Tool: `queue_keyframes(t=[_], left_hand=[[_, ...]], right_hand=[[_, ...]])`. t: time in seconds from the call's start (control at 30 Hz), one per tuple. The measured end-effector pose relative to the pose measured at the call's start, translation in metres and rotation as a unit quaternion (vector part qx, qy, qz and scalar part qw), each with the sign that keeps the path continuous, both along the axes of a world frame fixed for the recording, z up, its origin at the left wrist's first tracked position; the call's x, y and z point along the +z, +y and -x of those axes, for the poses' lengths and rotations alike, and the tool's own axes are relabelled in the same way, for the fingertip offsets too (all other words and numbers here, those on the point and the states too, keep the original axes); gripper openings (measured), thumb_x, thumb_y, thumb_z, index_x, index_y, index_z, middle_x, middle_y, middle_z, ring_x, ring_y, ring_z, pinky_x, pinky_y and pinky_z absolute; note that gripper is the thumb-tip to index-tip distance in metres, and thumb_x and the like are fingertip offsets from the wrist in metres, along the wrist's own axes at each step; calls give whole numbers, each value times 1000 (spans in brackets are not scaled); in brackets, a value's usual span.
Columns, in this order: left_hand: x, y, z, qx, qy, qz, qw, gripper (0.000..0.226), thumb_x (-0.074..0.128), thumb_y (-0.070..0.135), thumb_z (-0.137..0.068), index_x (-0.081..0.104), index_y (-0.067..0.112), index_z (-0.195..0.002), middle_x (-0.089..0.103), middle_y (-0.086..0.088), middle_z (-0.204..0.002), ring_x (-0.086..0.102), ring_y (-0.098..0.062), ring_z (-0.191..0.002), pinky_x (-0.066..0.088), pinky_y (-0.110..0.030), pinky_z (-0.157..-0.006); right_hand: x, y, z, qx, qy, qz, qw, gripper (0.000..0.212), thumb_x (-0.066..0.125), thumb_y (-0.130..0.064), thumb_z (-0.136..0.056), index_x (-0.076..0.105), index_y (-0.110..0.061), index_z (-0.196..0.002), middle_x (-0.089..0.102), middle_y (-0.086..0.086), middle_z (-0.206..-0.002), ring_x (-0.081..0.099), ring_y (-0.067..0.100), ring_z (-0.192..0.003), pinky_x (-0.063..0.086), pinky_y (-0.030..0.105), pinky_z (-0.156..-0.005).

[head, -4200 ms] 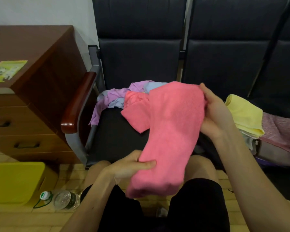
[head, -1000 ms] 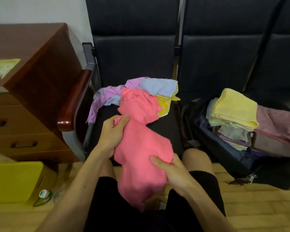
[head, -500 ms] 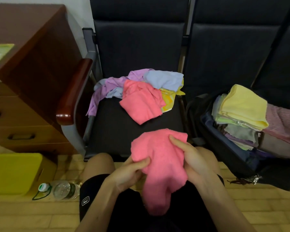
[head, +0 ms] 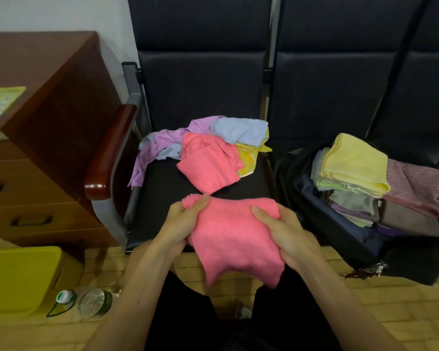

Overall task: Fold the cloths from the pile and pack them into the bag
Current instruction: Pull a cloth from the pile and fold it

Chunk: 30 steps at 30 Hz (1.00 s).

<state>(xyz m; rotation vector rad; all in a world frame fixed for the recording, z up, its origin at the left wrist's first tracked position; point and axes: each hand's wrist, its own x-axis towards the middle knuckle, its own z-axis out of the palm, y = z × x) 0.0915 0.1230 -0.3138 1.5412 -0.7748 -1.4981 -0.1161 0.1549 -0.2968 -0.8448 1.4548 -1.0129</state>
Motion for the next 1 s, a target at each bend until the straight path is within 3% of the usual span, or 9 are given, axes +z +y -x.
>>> queue_keyframes(t=[0.1, 0.2, 0.27, 0.33, 0.43, 0.53, 0.7, 0.9, 1.0], left_hand=[[14, -2, 2, -24, 127, -68, 989, 45, 76, 43, -80, 73, 10, -109, 75, -9, -104, 72, -20, -90, 54, -32, -73], [28, 2, 2, -50, 203, -76, 975, 41, 70, 48, -82, 77, 13, -104, 76, -8, -105, 72, -22, -94, 52, -37, -84], [36, 2, 2, -44, 206, -23, 977, 62, 79, 46, -73, 67, 14, -125, 71, -6, -119, 71, -19, -101, 55, -34, -82], [48, 1, -3, -50, 163, 59, 984, 77, 85, 35, -66, 57, 20, -136, 65, -2, -129, 69, -14, -106, 58, -28, -79], [76, -2, -10, -91, 85, 134, 983, 49, 78, 21, -70, 70, 20, -119, 68, -1, -124, 66, -15, -112, 55, -26, -88], [105, -2, -11, -100, 18, 199, 975, 37, 78, 22, -71, 75, 17, -107, 74, -1, -111, 66, -19, -112, 53, -30, -96], [139, -1, -10, -87, -129, 299, 942, 40, 78, 15, -79, 69, 22, -117, 63, 18, -107, 63, 3, -93, 53, -11, -68], [156, 5, -13, -164, -179, 339, 909, 62, 85, 6, -65, 66, 20, -123, 62, 21, -109, 63, 18, -85, 53, -10, -71], [155, 3, -11, -185, -257, 348, 882, 64, 87, 10, -66, 66, 22, -126, 61, 24, -110, 60, 13, -94, 53, -18, -88]], right_hand=[[-2, -11, 2, -29, 39, 40, 998, 43, 80, -31, -79, 58, -13, -111, 69, 9, -110, 69, 21, -99, 58, 40, -88], [12, -13, 8, -48, 74, 99, 991, 55, 77, -28, -84, 47, -16, -128, 59, -6, -116, 59, 1, -93, 51, 13, -73], [27, -15, 12, -19, 121, 142, 982, 59, 74, -30, -86, 44, -23, -136, 49, -21, -112, 50, -8, -92, 43, 6, -69], [43, -15, 18, 50, 182, 193, 963, 53, 76, -31, -84, 52, -26, -132, 50, -26, -114, 49, -13, -99, 41, 2, -73], [71, -21, 25, 108, 231, 243, 936, 42, 82, -27, -78, 68, -23, -118, 62, -16, -114, 59, -7, -102, 46, 6, -79], [99, -25, 28, 141, 295, 277, 904, 54, 86, -30, -74, 68, -20, -123, 63, -12, -120, 59, -1, -105, 43, 2, -83], [130, -26, 31, 158, 369, 316, 860, 70, 85, -32, -75, 58, -12, -136, 61, 3, -135, 57, 15, -123, 46, 29, -103], [150, -24, 37, 156, 411, 325, 838, 44, 81, -33, -79, 70, -18, -120, 71, -4, -107, 60, 4, -93, 42, 9, -71], [153, -22, 47, 165, 440, 322, 822, 37, 82, -36, -78, 74, -20, -110, 68, -10, -91, 60, 3, -82, 39, 2, -62]])
